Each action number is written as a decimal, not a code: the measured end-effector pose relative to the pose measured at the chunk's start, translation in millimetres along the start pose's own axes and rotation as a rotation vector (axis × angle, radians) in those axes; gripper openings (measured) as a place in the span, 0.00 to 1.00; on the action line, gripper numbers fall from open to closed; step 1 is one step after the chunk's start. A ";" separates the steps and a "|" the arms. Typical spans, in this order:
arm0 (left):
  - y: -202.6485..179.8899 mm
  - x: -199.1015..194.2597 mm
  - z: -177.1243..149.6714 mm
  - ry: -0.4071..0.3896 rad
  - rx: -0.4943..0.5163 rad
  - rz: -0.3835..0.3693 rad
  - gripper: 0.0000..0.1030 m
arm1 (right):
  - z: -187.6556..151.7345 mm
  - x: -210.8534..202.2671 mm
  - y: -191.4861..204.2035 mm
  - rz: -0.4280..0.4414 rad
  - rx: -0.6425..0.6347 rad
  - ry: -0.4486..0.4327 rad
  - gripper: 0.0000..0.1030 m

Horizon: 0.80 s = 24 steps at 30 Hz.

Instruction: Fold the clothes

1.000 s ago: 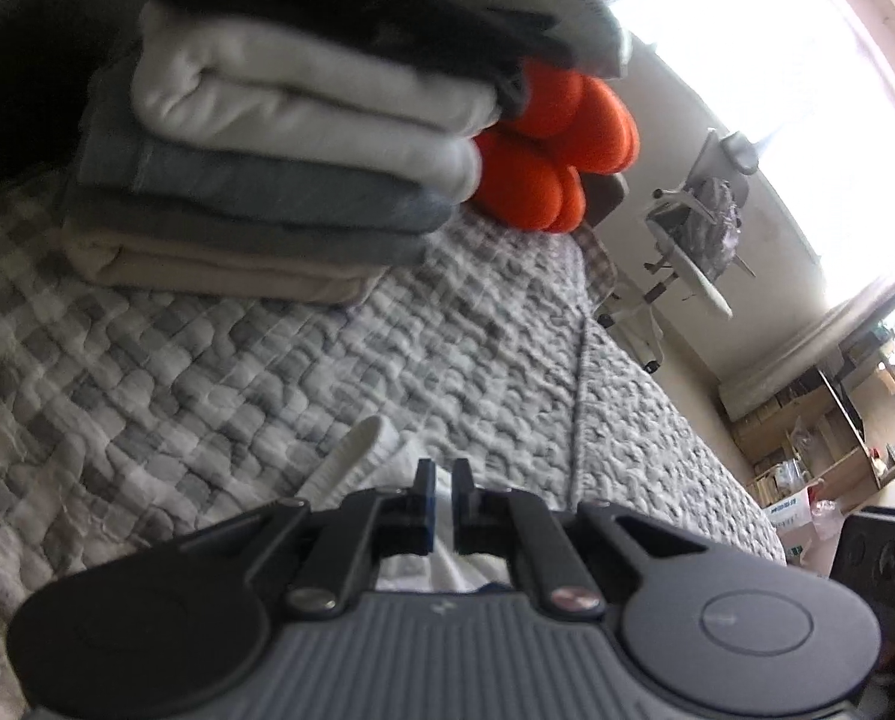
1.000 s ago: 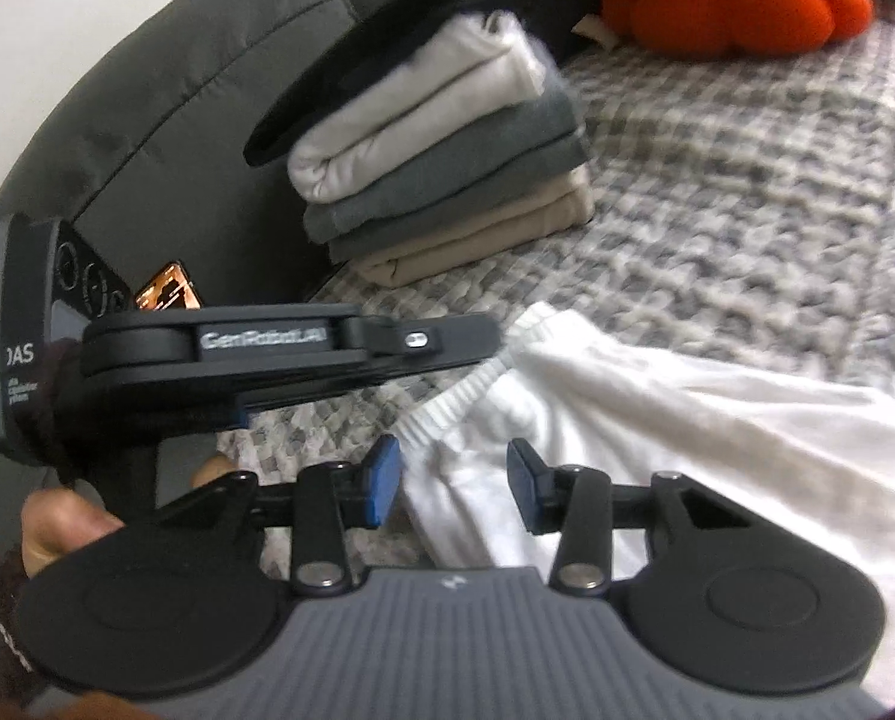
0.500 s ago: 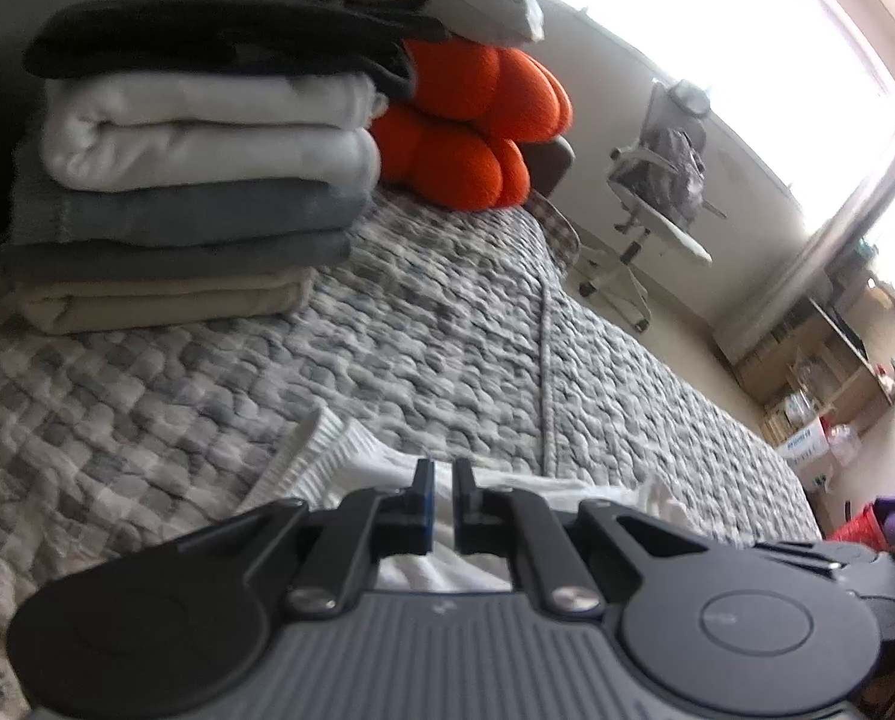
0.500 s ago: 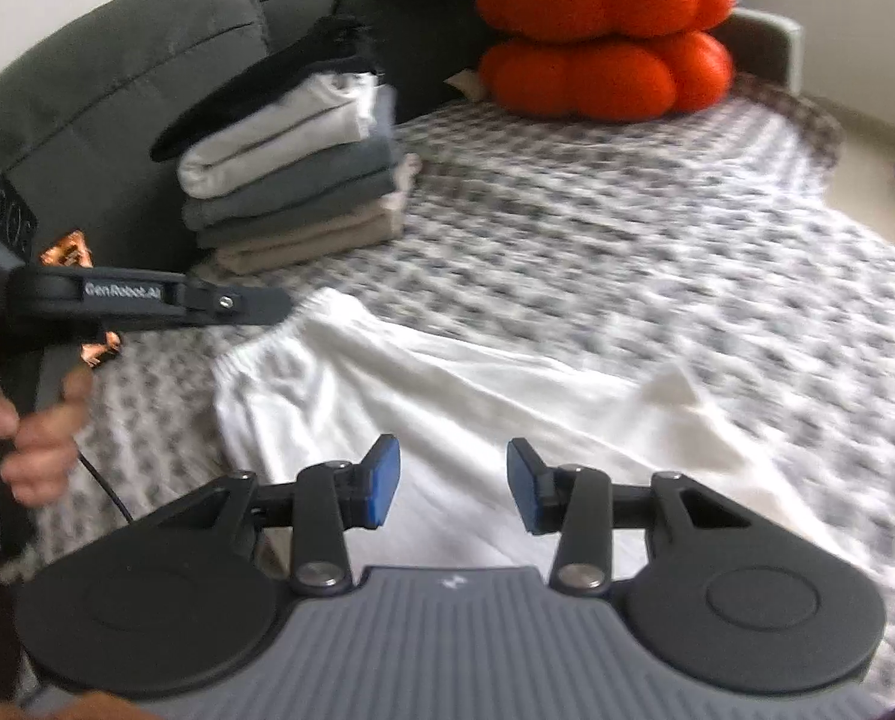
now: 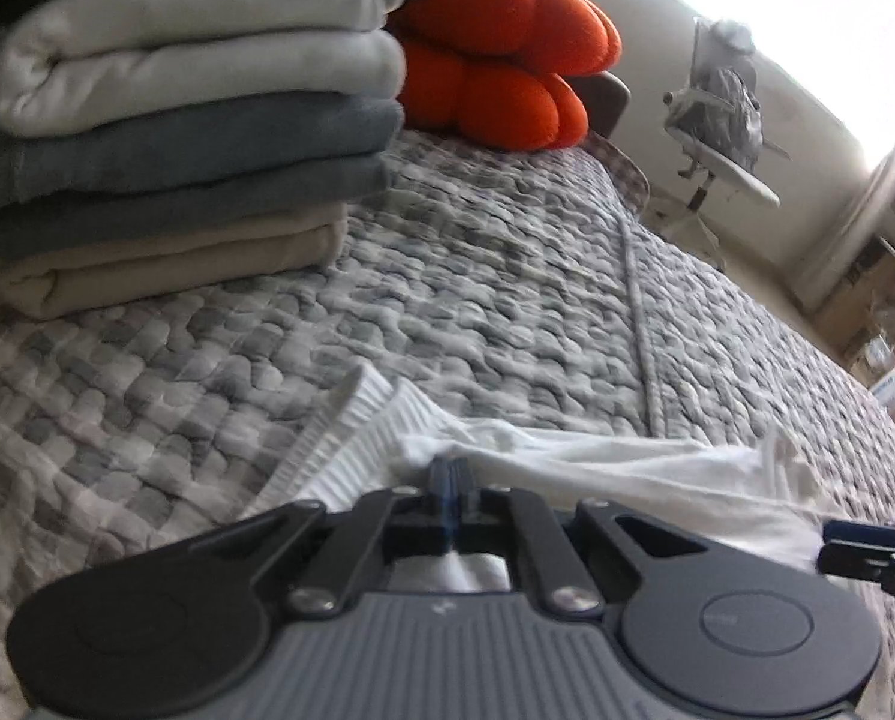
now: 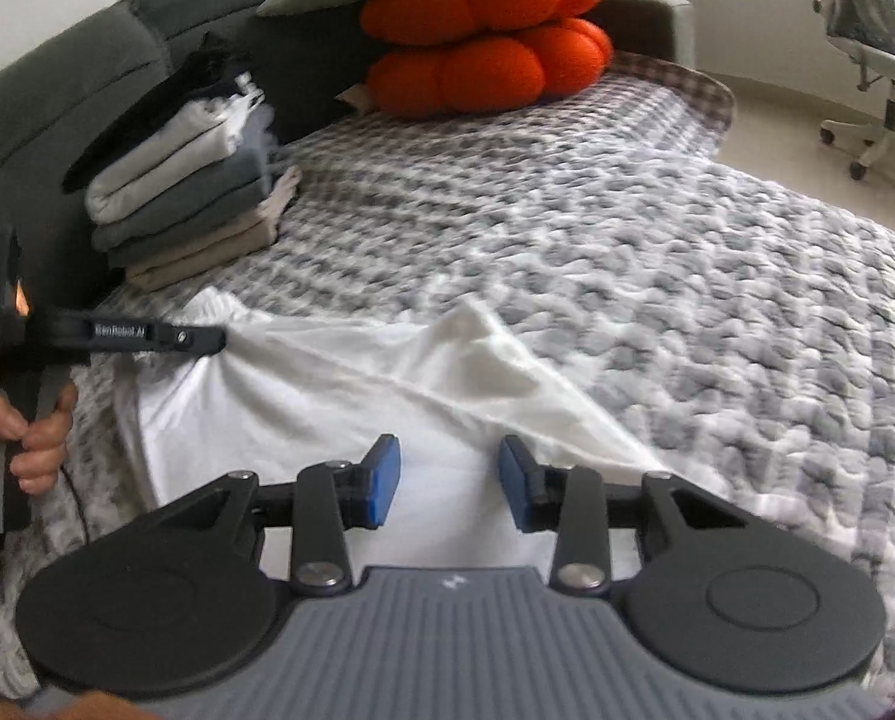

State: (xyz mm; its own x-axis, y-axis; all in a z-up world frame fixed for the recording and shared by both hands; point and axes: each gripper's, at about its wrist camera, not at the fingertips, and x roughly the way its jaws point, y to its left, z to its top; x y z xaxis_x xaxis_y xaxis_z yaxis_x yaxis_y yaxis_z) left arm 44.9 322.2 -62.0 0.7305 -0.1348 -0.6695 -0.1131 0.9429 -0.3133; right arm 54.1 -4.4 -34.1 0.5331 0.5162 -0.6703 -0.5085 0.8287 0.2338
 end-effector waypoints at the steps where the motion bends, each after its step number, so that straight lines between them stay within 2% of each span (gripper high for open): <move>1: 2.4 -0.1 1.1 -0.004 -0.019 -0.002 0.02 | 0.8 -0.9 -5.4 0.002 0.019 -0.009 0.34; 4: 7.2 -1.1 4.7 -0.014 -0.064 0.002 0.02 | 3.5 -6.7 -18.8 -0.040 0.066 -0.029 0.37; 5: 4.5 -3.5 4.7 -0.016 -0.059 0.011 0.02 | 4.2 -9.4 -23.0 -0.063 0.082 -0.033 0.38; 9: -11.0 -20.0 4.1 -0.041 -0.020 0.027 0.03 | 0.3 -26.3 -44.5 -0.050 0.192 -0.057 0.42; 17: -63.9 -46.9 -9.2 -0.064 0.095 -0.091 0.04 | -17.1 -47.5 -79.2 -0.033 0.389 -0.062 0.42; 19: -79.4 -48.4 -13.7 -0.053 0.136 -0.120 0.07 | -21.4 -52.8 -87.9 -0.028 0.438 -0.063 0.42; 21: -95.1 -49.2 -19.0 -0.035 0.183 -0.142 0.16 | -25.8 -58.1 -96.6 -0.023 0.488 -0.065 0.42; 22: -103.4 -50.0 -22.3 -0.027 0.210 -0.150 0.17 | -27.9 -60.7 -100.9 -0.021 0.512 -0.065 0.42; 24: -119.9 -51.5 -29.0 -0.010 0.265 -0.165 0.22 | -29.0 -63.1 -102.0 -0.006 0.517 -0.058 0.42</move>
State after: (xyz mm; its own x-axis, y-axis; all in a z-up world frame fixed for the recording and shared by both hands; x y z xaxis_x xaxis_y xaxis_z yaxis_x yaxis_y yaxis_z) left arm 1.4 207.3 -9.5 0.7311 -0.2908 -0.6172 0.1858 0.9553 -0.2300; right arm 52.7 -127.8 -36.1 0.5790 0.5100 -0.6362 -0.1127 0.8228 0.5571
